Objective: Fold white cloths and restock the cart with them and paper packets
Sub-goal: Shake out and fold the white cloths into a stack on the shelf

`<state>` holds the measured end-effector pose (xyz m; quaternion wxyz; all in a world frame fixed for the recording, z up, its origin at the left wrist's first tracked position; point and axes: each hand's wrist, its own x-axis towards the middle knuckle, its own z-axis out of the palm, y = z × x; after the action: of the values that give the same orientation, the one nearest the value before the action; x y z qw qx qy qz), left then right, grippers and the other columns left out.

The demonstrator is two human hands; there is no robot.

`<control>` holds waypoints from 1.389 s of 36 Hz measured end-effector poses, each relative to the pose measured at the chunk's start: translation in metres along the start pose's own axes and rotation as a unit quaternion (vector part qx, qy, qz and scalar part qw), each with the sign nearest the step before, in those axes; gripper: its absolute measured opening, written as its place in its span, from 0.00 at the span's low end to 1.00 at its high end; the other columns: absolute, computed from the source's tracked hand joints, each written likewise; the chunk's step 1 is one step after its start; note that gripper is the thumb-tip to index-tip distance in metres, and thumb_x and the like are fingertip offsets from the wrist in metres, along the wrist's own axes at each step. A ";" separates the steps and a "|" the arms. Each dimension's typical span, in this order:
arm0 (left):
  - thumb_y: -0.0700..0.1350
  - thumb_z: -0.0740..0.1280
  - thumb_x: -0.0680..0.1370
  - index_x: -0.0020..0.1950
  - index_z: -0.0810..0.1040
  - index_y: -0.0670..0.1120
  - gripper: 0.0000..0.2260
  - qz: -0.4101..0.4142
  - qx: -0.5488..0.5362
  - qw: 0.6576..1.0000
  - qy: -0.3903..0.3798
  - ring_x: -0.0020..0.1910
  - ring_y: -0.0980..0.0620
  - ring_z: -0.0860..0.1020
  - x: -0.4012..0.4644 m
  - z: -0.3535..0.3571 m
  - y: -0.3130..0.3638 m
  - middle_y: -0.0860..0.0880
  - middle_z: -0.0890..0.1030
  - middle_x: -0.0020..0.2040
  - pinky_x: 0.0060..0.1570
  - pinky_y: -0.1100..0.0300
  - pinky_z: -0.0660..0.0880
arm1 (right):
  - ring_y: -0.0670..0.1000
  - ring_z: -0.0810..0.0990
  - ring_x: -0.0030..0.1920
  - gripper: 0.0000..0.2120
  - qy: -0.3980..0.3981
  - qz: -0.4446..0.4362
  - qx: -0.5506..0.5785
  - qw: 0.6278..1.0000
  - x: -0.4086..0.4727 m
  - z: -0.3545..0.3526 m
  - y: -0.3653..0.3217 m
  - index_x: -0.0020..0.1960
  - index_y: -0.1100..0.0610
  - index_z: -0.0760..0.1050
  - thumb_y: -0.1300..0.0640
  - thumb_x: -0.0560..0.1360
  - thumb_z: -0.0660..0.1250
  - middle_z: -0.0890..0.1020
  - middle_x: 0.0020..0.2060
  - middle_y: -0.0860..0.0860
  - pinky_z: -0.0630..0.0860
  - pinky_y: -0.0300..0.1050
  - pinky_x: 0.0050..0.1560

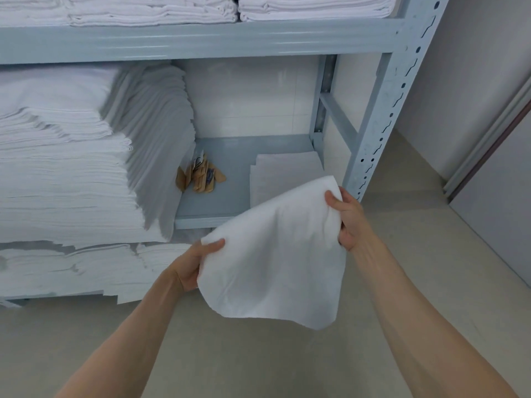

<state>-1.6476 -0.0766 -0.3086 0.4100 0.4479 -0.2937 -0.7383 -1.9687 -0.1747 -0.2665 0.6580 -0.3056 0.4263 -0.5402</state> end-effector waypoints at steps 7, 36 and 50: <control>0.43 0.71 0.76 0.65 0.77 0.37 0.19 0.059 0.032 0.988 0.142 0.54 0.39 0.83 0.019 0.028 0.015 0.37 0.83 0.58 0.51 0.46 0.82 | 0.56 0.86 0.49 0.16 0.046 0.175 -0.088 0.979 0.008 -0.026 -0.018 0.60 0.64 0.78 0.58 0.75 0.72 0.86 0.50 0.58 0.82 0.54 0.46; 0.46 0.82 0.66 0.56 0.72 0.36 0.28 -0.072 0.191 0.896 0.395 0.47 0.43 0.80 0.041 -0.004 -0.004 0.38 0.80 0.57 0.44 0.50 0.79 | 0.53 0.64 0.74 0.46 -0.104 0.166 -0.447 0.873 -0.010 -0.057 0.054 0.78 0.48 0.59 0.42 0.68 0.78 0.62 0.76 0.50 0.63 0.50 0.70; 0.42 0.84 0.60 0.70 0.75 0.47 0.40 -0.010 0.591 0.791 0.160 0.67 0.43 0.72 0.042 0.036 -0.024 0.45 0.74 0.67 0.69 0.51 0.68 | 0.54 0.78 0.47 0.24 -0.093 0.008 -0.677 0.730 -0.017 -0.039 0.052 0.58 0.58 0.77 0.57 0.65 0.81 0.81 0.48 0.52 0.70 0.43 0.36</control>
<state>-1.6989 -0.0988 -0.3303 0.0988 0.7177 -0.5981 -0.3428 -1.9810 -0.1436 -0.3253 0.3176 -0.7155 0.6182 -0.0716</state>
